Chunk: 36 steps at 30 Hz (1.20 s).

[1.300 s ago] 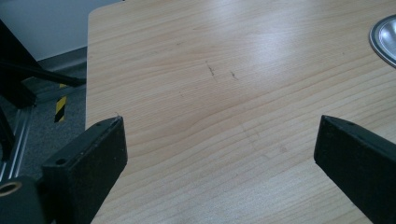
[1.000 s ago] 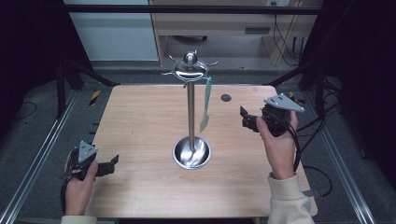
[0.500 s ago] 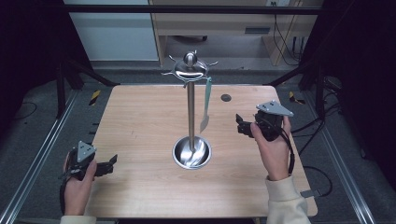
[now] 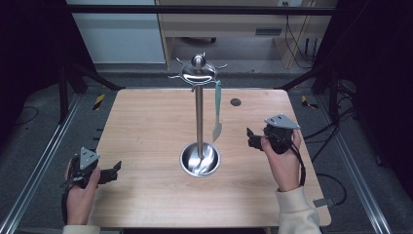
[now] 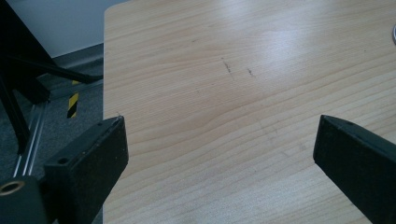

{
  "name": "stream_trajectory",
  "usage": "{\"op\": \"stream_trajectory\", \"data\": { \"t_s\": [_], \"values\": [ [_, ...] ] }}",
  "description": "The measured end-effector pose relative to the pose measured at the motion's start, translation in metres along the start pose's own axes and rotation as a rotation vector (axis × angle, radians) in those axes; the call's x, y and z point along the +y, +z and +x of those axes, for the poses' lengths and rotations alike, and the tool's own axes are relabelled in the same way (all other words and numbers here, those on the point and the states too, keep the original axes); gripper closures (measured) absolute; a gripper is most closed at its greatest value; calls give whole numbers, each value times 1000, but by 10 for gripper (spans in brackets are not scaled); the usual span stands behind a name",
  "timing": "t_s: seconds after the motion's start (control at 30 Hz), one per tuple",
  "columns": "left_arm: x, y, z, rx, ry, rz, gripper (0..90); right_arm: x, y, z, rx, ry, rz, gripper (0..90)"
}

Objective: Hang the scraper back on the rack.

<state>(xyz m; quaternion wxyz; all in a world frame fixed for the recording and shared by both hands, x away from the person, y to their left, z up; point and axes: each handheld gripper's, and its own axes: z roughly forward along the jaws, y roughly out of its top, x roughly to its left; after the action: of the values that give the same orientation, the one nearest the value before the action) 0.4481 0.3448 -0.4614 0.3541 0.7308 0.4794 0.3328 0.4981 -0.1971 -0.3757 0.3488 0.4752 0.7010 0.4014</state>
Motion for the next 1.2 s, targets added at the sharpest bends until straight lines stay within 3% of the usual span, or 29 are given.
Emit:
{"op": "stream_trajectory", "data": {
  "t_s": [0.27, 0.37, 0.53, 0.93, 1.2],
  "values": [
    [0, 0, 0, 2, 6, -4, 28, -16, 8, -2, 4, -9, 46, 98],
    [0, 0, 1, 11, 3, -6, 28, -21, 9, -3, 36, 34, 41, 98],
    [-1, 0, 2, 18, -2, -5, 28, -30, 12, -4, 48, 49, 52, 98],
    [0, 1, 0, 2, 3, -1, 27, -46, 17, -2, 63, 33, 105, 98],
    [0, 1, 0, 7, 4, -4, 26, -58, 25, 9, 92, 24, 136, 109]
  ]
}}
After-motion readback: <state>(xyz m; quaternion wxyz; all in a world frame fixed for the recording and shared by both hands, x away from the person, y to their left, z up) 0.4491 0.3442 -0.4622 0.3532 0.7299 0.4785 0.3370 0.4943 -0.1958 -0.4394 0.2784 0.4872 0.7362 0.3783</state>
